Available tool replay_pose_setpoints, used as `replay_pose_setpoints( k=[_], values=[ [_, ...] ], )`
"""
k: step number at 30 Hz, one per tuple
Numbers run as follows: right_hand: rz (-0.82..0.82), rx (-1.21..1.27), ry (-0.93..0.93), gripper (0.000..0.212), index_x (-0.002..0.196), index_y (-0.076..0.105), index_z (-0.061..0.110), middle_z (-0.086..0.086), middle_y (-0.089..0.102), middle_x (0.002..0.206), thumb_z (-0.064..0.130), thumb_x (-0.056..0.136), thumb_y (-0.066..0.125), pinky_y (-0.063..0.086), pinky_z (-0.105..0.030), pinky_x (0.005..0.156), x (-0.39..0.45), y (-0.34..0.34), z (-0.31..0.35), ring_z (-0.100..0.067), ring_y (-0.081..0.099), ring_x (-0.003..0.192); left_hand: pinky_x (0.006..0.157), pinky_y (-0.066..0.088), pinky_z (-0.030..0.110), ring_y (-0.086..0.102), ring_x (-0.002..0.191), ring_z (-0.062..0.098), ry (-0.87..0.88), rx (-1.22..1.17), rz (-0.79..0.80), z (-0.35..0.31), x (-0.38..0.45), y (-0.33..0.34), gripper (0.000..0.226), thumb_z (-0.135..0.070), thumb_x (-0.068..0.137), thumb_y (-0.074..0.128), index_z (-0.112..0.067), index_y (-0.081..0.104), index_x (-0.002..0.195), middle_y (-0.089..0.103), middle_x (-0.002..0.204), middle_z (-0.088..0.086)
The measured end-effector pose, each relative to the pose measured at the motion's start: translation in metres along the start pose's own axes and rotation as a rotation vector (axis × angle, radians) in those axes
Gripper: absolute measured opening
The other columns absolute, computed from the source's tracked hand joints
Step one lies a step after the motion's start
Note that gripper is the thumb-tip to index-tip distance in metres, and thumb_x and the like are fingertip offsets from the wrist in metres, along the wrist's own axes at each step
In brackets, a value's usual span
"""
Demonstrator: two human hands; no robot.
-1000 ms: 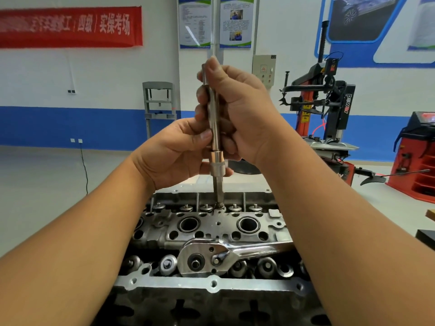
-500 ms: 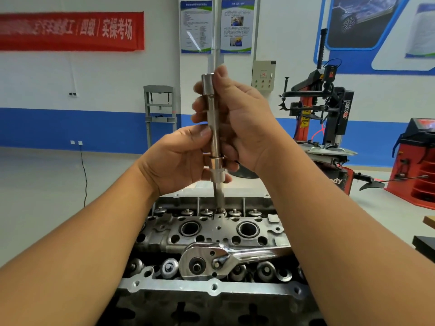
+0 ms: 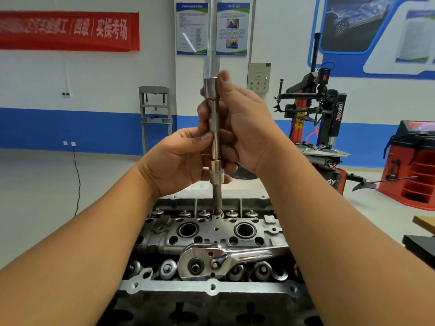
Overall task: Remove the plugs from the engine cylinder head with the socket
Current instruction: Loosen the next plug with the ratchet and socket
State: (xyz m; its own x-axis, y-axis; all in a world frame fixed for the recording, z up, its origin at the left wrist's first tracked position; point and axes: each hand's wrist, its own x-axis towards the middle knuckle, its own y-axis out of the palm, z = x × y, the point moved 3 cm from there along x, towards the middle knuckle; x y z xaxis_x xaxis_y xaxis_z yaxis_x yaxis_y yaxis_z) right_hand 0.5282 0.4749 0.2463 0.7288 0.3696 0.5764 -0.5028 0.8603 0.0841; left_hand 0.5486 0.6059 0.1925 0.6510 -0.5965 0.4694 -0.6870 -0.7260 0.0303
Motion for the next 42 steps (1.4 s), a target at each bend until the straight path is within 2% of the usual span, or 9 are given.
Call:
replay_pose_setpoints(
  k=[6,9,12,15,19,25,30,38,42],
  values=[
    [-0.035,-0.066,-0.003,0.042,0.097,0.063,0.012,-0.008,0.072,0.075,0.053,0.101,0.055,0.055,-0.032,0.059,0.0015,-0.0024,-0.0004,-0.024,0.067,0.066,0.078,0.062,0.040,0.076,0.087,0.026,0.060,0.085,-0.056,0.0004,0.0014,-0.0002,0.038,-0.035,0.074,0.092,-0.014,0.079,0.104,0.078,0.094,0.010],
    [-0.054,-0.115,-0.063,0.032,0.094,0.057,0.013,-0.009,0.073,0.077,0.044,0.098,0.064,0.055,-0.039,0.069,0.0012,-0.0030,0.0005,-0.024,0.067,0.067,0.076,0.061,0.035,0.076,0.084,0.019,0.105,0.141,-0.126,-0.0028,0.0033,-0.0011,0.041,-0.036,0.066,0.097,-0.018,0.081,0.098,0.076,0.097,0.006],
    [-0.047,-0.079,-0.094,0.022,0.092,0.059,0.012,-0.008,0.070,0.073,0.032,0.099,0.066,0.057,-0.034,0.065,0.0009,-0.0020,0.0007,-0.020,0.065,0.064,0.074,0.060,0.033,0.075,0.085,0.017,0.119,0.152,-0.153,-0.0024,0.0033,-0.0015,0.041,-0.039,0.065,0.096,-0.020,0.081,0.098,0.076,0.097,0.004],
    [-0.013,-0.051,-0.062,0.026,0.095,0.060,0.009,-0.008,0.070,0.075,0.033,0.106,0.057,0.051,-0.032,0.053,0.0006,0.0006,0.0009,-0.021,0.062,0.061,0.076,0.061,0.038,0.075,0.088,0.025,0.074,0.059,-0.104,-0.0015,0.0018,-0.0020,0.041,-0.043,0.079,0.087,-0.013,0.078,0.106,0.077,0.095,0.009],
    [0.011,-0.016,-0.011,0.039,0.101,0.067,0.007,-0.011,0.072,0.081,0.040,0.109,0.048,0.052,-0.027,0.052,-0.0002,0.0038,0.0003,-0.022,0.064,0.068,0.077,0.062,0.039,0.076,0.088,0.026,0.087,0.025,-0.092,-0.0025,0.0005,-0.0045,0.036,-0.039,0.083,0.085,-0.012,0.078,0.105,0.077,0.094,0.010],
    [-0.034,-0.086,-0.033,0.023,0.098,0.059,0.010,-0.011,0.074,0.081,0.033,0.103,0.062,0.057,-0.033,0.063,-0.0009,0.0006,0.0002,-0.027,0.067,0.074,0.077,0.062,0.035,0.076,0.085,0.017,0.107,0.085,-0.159,-0.0004,0.0041,-0.0057,0.037,-0.042,0.074,0.091,-0.018,0.080,0.100,0.077,0.091,0.004],
    [-0.036,-0.065,-0.009,0.035,0.101,0.068,0.007,-0.011,0.073,0.085,0.037,0.108,0.052,0.057,-0.038,0.075,0.0013,0.0008,-0.0009,-0.028,0.064,0.081,0.078,0.062,0.042,0.076,0.089,0.028,0.067,0.035,-0.084,0.0001,0.0016,-0.0063,0.043,-0.038,0.082,0.086,-0.007,0.075,0.110,0.078,0.096,0.011],
    [-0.016,-0.096,-0.027,0.027,0.095,0.058,0.010,-0.010,0.075,0.080,0.036,0.105,0.060,0.058,-0.034,0.064,-0.0001,0.0007,-0.0001,-0.025,0.072,0.074,0.076,0.061,0.036,0.075,0.084,0.018,0.124,0.139,-0.167,-0.0001,0.0044,-0.0063,0.036,-0.041,0.069,0.095,-0.020,0.081,0.095,0.077,0.092,0.003],
    [-0.001,-0.054,-0.037,0.031,0.093,0.058,0.007,-0.010,0.071,0.075,0.034,0.108,0.053,0.058,-0.033,0.059,0.0013,0.0036,-0.0014,-0.025,0.067,0.069,0.083,0.062,0.047,0.075,0.092,0.028,0.052,0.044,-0.057,-0.0002,0.0009,-0.0051,0.036,-0.037,0.086,0.082,-0.011,0.075,0.110,0.076,0.100,0.012]
  ],
)
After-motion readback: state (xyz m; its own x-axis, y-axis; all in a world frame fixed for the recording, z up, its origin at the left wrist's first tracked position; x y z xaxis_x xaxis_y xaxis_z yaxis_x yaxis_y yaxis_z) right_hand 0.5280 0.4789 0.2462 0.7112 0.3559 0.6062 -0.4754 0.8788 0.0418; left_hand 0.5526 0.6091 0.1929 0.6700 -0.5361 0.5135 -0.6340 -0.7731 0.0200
